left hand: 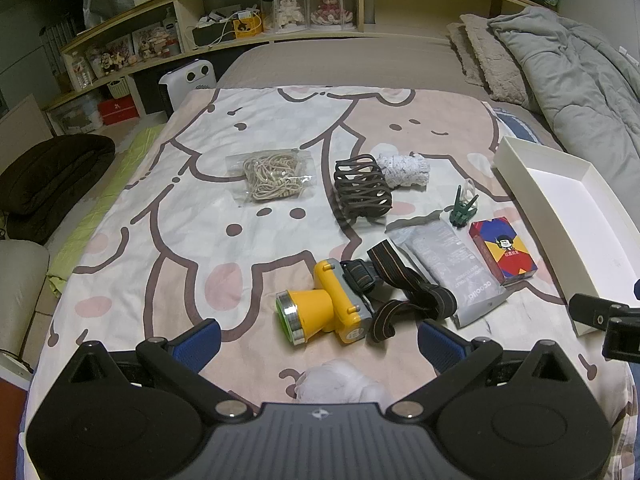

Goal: Organize objects

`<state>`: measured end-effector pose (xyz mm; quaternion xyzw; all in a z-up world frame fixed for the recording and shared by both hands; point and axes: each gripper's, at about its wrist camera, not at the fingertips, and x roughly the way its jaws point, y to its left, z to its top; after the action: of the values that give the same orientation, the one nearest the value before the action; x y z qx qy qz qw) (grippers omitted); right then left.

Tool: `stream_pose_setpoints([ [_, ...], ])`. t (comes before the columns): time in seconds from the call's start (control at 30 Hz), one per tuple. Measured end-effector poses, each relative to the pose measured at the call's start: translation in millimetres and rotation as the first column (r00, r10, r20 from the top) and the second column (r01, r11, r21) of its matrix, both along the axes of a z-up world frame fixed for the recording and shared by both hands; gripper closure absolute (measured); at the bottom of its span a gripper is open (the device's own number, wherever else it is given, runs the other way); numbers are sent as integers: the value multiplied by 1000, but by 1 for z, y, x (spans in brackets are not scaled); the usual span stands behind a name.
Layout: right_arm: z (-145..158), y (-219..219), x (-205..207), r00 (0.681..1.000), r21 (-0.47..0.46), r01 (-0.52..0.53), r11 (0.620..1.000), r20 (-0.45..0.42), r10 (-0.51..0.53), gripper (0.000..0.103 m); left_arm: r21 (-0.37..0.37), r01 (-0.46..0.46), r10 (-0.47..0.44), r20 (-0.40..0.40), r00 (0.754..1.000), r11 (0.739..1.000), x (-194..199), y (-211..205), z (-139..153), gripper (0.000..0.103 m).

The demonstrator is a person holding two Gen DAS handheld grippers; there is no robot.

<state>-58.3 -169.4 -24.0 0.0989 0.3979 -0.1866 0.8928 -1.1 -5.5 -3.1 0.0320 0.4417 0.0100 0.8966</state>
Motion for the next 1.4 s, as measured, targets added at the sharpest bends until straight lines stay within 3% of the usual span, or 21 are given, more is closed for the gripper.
stream_pose_setpoints([
  [0.43,0,-2,1,1000,-6,2,1000,2,-2,0,7,3,-3,11,1000,1000,-1,-3,3,0],
  [0.67,5,-5,4,999,-30,19,999,43,-17,0,23,4,-5,54,999,1000,2,-2,11,0],
  [0.93,9,-5,16,993,-83,-25,996,112,34,0,12,0,-1,70,998,1000,10,5,16,0],
  [1.13,-3,-19,31,988,2,-53,999,148,52,0,-17,15,-13,62,998,1000,10,10,7,0],
  [1.4,-22,-31,49,980,19,-86,996,180,82,0,-34,102,-102,21,995,994,9,1,-6,0],
])
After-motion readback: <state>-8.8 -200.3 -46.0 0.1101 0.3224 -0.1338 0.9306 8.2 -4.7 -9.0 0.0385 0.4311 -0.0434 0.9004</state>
